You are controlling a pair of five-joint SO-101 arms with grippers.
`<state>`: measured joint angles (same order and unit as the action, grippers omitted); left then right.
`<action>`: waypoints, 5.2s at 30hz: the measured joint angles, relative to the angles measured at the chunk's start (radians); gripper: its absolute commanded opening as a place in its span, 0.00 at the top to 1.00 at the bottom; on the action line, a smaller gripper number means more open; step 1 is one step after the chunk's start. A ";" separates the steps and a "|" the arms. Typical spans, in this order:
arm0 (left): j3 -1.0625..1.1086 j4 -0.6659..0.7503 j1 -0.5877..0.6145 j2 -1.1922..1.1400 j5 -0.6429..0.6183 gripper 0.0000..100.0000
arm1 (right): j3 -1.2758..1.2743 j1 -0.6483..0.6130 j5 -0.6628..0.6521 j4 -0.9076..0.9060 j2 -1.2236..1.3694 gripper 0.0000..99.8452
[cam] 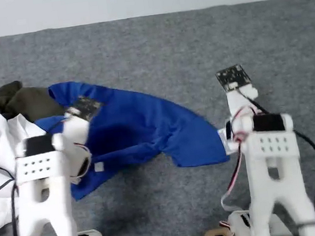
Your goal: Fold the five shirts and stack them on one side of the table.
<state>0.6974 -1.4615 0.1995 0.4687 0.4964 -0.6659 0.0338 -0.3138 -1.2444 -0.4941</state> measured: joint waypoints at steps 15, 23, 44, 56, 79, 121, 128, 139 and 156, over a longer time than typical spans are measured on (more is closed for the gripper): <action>-0.011 0.051 0.224 0.000 -0.095 1.00 | 0.594 -0.249 -0.002 -0.364 0.655 0.86; -0.005 0.106 0.232 0.000 -0.140 1.00 | 0.615 -0.358 -0.002 -0.425 0.713 0.81; 0.115 0.245 0.232 0.000 -0.143 1.00 | 0.377 -0.600 -0.002 -0.284 0.721 0.78; 0.115 0.245 0.232 0.000 -0.143 1.00 | 0.462 -0.575 0.000 -0.233 0.937 0.92; -0.129 0.120 0.207 0.000 -0.143 1.00 | 0.852 -0.384 -0.009 -0.493 0.802 0.99; -1.573 -0.244 -0.068 0.023 -0.143 1.00 | 1.866 0.252 -0.315 -0.295 -0.035 0.99; -1.720 -0.252 -0.068 0.025 -0.143 1.00 | 1.881 0.330 -0.318 -0.213 -0.063 0.99; -1.583 -0.272 -0.068 0.025 -0.143 1.00 | 1.823 0.339 -0.390 -0.393 -0.064 0.99; -0.583 0.356 -0.074 -0.230 -0.143 1.00 | 0.707 0.115 -0.388 0.020 -0.041 0.99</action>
<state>0.1143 -1.1055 0.1258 0.2386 0.3537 0.0414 0.1488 -0.7020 -1.2244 -0.5355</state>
